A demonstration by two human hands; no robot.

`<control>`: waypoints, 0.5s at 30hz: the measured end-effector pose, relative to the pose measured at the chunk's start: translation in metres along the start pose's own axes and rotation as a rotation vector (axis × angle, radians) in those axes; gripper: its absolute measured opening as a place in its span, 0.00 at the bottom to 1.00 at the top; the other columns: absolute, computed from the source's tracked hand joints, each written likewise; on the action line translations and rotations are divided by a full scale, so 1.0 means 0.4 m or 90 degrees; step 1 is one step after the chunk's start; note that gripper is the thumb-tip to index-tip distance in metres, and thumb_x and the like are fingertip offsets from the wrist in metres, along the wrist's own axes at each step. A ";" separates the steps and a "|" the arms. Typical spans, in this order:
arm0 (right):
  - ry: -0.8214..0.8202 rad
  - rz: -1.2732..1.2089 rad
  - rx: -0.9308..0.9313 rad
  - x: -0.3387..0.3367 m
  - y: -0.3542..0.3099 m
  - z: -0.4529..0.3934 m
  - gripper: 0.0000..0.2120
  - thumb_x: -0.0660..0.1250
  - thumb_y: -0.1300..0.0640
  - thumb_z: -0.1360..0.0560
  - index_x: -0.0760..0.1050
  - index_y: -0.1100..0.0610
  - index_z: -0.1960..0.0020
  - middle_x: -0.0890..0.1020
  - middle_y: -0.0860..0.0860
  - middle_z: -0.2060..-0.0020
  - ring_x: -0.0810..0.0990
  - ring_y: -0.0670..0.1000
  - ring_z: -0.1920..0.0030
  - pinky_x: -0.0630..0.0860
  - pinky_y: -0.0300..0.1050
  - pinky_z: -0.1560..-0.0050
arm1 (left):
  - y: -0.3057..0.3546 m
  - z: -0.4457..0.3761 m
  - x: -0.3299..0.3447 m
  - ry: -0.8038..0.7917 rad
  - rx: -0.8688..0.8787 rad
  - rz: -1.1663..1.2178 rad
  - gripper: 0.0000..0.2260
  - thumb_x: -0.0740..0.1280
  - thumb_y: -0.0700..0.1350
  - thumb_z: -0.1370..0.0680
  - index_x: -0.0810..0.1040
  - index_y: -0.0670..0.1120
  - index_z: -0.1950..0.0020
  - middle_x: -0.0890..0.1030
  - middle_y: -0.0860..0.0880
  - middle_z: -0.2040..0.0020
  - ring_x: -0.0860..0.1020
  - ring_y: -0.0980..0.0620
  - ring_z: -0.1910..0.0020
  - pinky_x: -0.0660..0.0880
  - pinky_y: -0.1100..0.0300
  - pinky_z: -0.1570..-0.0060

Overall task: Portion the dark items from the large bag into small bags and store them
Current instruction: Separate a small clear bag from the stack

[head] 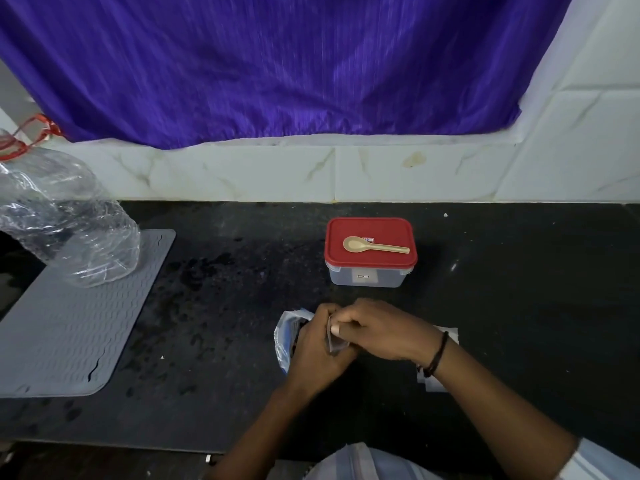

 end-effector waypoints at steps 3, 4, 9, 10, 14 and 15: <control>0.137 -0.107 -0.003 -0.065 0.013 0.004 0.10 0.63 0.50 0.20 0.82 0.51 0.49 0.83 0.47 0.55 0.81 0.44 0.55 0.78 0.44 0.50 | 0.003 0.000 -0.028 0.040 -0.016 0.001 0.16 0.71 0.55 0.29 0.75 0.51 0.44 0.81 0.55 0.53 0.81 0.55 0.52 0.79 0.55 0.52; 0.208 -0.110 0.008 -0.098 0.031 0.002 0.09 0.63 0.50 0.20 0.81 0.52 0.48 0.83 0.47 0.54 0.80 0.44 0.53 0.77 0.44 0.49 | 0.005 0.001 -0.038 0.054 -0.018 -0.008 0.17 0.71 0.57 0.29 0.75 0.52 0.44 0.81 0.55 0.52 0.81 0.55 0.51 0.78 0.59 0.51; 0.474 0.158 0.138 -0.246 0.187 -0.047 0.16 0.63 0.52 0.20 0.75 0.56 0.35 0.77 0.56 0.43 0.76 0.58 0.43 0.74 0.51 0.44 | -0.006 0.023 -0.051 0.045 -0.050 -0.011 0.26 0.70 0.58 0.31 0.73 0.53 0.34 0.79 0.56 0.44 0.78 0.58 0.42 0.75 0.62 0.42; 0.474 0.215 0.173 -0.258 0.220 -0.062 0.17 0.62 0.51 0.20 0.73 0.56 0.33 0.76 0.58 0.40 0.74 0.61 0.42 0.74 0.53 0.43 | -0.007 0.028 -0.054 0.046 -0.049 -0.011 0.27 0.69 0.59 0.30 0.73 0.52 0.34 0.78 0.56 0.43 0.77 0.57 0.42 0.74 0.62 0.42; 0.468 0.318 0.213 -0.280 0.293 -0.102 0.14 0.63 0.53 0.21 0.77 0.56 0.39 0.76 0.59 0.43 0.72 0.63 0.44 0.74 0.54 0.47 | 0.006 0.043 -0.087 0.084 -0.042 -0.031 0.23 0.69 0.59 0.29 0.77 0.51 0.37 0.79 0.57 0.45 0.78 0.59 0.44 0.74 0.68 0.46; 0.468 0.322 0.212 -0.279 0.303 -0.109 0.12 0.63 0.53 0.21 0.79 0.56 0.42 0.76 0.59 0.44 0.71 0.63 0.45 0.74 0.54 0.48 | 0.007 0.045 -0.097 0.096 -0.040 -0.032 0.21 0.70 0.56 0.28 0.77 0.51 0.38 0.80 0.57 0.46 0.79 0.60 0.45 0.74 0.69 0.47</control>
Point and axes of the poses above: each hand's wrist, its own z-axis away from the middle knuckle, its own x-axis out of the palm, y = z × x, the point moved 7 cm from there along -z, towards the middle knuckle
